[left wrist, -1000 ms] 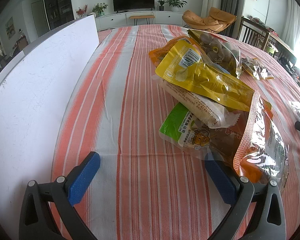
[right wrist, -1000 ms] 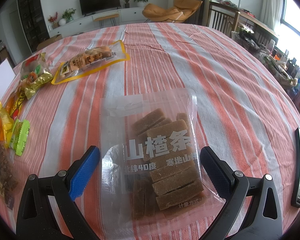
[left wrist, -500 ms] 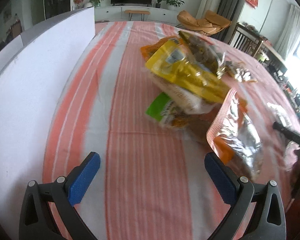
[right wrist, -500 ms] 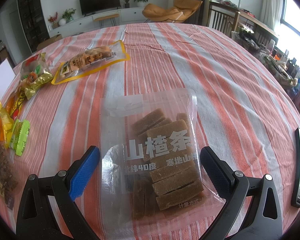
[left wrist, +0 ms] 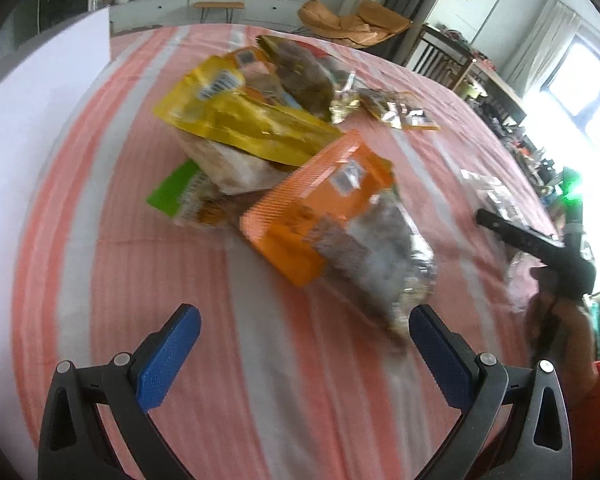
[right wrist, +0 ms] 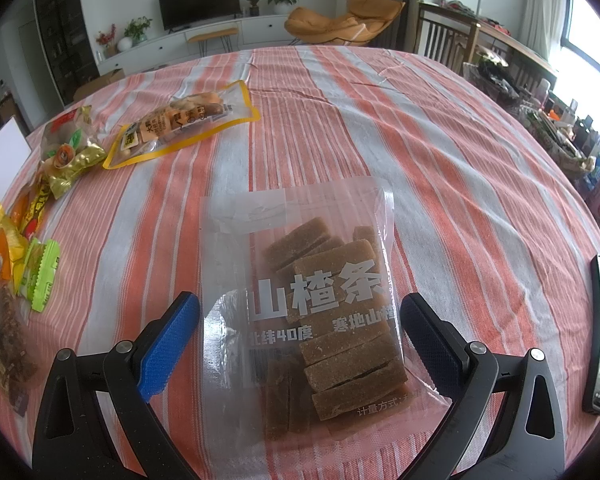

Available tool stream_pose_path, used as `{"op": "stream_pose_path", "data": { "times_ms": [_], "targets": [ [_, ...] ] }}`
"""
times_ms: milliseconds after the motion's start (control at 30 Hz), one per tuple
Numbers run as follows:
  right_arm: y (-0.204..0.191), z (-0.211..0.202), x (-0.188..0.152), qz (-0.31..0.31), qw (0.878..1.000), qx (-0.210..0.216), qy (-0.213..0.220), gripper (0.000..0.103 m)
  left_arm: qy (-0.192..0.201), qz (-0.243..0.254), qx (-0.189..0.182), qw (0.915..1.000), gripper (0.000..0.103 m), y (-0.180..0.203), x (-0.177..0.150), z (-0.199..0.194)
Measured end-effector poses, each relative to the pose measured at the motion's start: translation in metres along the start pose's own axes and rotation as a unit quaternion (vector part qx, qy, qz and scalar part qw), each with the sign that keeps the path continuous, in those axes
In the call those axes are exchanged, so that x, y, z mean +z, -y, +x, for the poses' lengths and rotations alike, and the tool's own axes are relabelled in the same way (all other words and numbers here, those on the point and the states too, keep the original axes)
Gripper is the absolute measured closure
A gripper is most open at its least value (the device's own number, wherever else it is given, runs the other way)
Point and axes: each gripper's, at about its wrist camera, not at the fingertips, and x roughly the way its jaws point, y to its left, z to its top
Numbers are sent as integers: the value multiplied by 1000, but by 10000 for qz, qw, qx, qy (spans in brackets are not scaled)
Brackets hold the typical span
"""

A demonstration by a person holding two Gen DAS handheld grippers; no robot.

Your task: Organize snacks

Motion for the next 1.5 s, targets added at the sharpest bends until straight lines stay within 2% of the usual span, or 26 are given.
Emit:
{"op": "stream_pose_path", "data": {
  "times_ms": [267, 400, 533, 567, 633, 700, 800, 900, 967, 1067, 1167, 1233, 1300, 1333, 1400, 1500],
  "targets": [
    [0, 0, 0, 0, 10000, 1, 1, 1, -61, -179, -349, 9992, 0, 9, 2, 7],
    [0, 0, 0, -1, 10000, 2, 1, 1, 107, -391, -471, 9981, 0, 22, 13, 18],
    [0, 0, 0, -1, 10000, 2, 3, 1, -13, -540, -1212, 9912, 0, 49, 32, 36],
    [0, 0, 0, -1, 10000, 4, 2, 1, -105, -410, -1535, 9872, 0, 62, 36, 39],
    [0, 0, 0, 0, 10000, 6, 2, 1, -49, -109, -1722, 9850, 0, 74, 40, 33],
    [0, 0, 0, -1, 10000, 4, 3, 1, 119, 238, -1525, 9880, 0, 75, 44, 18],
    [0, 0, 0, -1, 10000, 5, 3, 1, 286, 630, -857, 9939, 0, 51, 57, -3],
    [0, 0, 0, -4, 10000, 4, 4, 1, 420, 951, -110, 9945, 0, 24, 86, -21],
    [0, 0, 0, -4, 10000, 8, 2, 1, 592, 1041, 49, 9928, 0, 9, 115, -34],
    [0, 0, 0, -4, 10000, 5, 3, 1, 668, 1175, 172, 9907, 0, 7, 141, -33],
    [0, 0, 0, 0, 10000, 8, 5, 1, 375, 1724, 241, 9840, 0, 20, 146, -4],
    [0, 0, 0, -1, 10000, 8, 5, 1, 47, 2337, 562, 9707, 0, 31, 140, 23],
    [0, 0, 0, 0, 10000, 10, 5, 1, -234, 2710, 723, 9596, 0, 37, 129, 39],
    [0, 0, 0, 1, 10000, 11, 5, 1, -414, 2821, 694, 9560, 1, 37, 123, 45],
    [-1, 0, 0, 0, 10000, 10, 5, 1, -1003, 2932, 394, 9500, 6, 34, 110, 53],
    [0, 0, 0, -2, 10000, 9, 5, 1, -1474, 3123, 133, 9384, 6, 31, 89, 43]
  ]
}}
